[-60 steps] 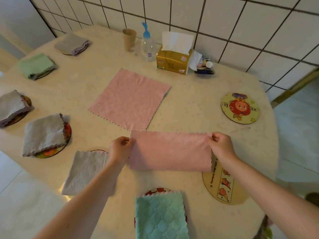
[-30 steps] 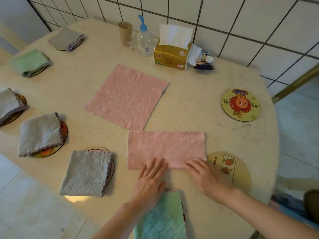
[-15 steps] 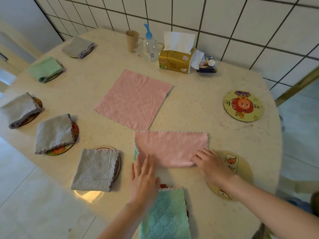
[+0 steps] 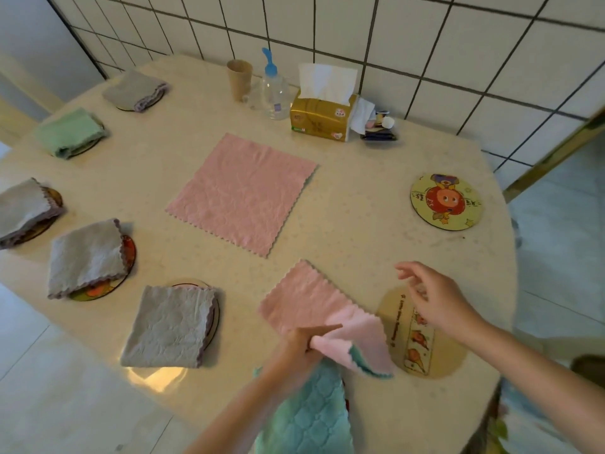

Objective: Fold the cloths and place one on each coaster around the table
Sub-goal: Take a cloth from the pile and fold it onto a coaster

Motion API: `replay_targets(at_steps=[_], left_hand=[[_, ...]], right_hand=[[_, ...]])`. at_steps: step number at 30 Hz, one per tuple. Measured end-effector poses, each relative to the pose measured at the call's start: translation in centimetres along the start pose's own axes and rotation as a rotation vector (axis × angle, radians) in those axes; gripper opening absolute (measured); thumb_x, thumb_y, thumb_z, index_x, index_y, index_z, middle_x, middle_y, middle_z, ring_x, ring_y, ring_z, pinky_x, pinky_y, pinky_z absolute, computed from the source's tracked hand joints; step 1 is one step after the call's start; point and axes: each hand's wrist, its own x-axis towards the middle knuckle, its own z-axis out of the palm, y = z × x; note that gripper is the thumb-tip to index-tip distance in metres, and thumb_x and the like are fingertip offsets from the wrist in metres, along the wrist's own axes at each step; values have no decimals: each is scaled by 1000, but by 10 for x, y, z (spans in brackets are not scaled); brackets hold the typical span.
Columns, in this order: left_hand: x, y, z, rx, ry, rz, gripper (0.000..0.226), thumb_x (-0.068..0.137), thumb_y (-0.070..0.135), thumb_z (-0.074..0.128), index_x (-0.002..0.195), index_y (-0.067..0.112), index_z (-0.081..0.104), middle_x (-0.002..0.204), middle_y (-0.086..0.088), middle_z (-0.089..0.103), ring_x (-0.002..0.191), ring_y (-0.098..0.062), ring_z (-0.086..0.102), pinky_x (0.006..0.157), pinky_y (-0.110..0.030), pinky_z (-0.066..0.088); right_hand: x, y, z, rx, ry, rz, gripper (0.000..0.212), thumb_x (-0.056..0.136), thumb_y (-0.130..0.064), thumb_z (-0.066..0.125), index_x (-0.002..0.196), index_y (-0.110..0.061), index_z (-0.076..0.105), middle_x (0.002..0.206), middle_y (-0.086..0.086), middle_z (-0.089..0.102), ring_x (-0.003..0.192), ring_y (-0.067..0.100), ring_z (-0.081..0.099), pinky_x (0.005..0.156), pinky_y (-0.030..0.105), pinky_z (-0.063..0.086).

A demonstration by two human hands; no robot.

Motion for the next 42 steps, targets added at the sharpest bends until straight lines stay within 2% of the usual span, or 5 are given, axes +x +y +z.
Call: replay_targets(at_steps=[8,12,22,34,42], left_hand=[[-7,9,-48,-195,25,-62,49,87,-12,52,61,25,69,53,17,63,51,8,50,53,-11,38],[8,17,-80,-134,68,-45,39,89,-7,52,73,23,71,64,18,70,62,7,59,64,-22,47],[27,77,-130,-7,272,588,37,81,23,70,118,26,67,123,-5,64,123,-21,54,100,-41,45],[26,-55,-56,634,-69,355,48,77,42,53,118,21,67,127,6,62,120,-14,52,97,-32,49],[53,-22,-64,377,41,-16,60,86,64,45,79,7,66,82,0,59,70,-14,52,64,-30,37]], right_hand=[[0,-38,50,366,-421,-110,61,77,7,62,119,-37,57,125,-15,56,107,2,59,86,21,51],[16,-64,34,430,-274,-127,35,80,15,51,99,-6,70,92,14,71,82,13,69,71,35,58],[-1,-120,-34,643,86,-470,39,74,1,59,106,-19,69,105,-6,72,104,14,65,88,24,52],[-16,14,77,-348,-162,-402,40,83,-35,58,122,-27,61,115,-13,57,111,3,39,93,26,45],[7,-4,62,143,-156,-85,39,79,-70,43,93,-42,66,80,-13,64,77,0,57,69,14,41]])
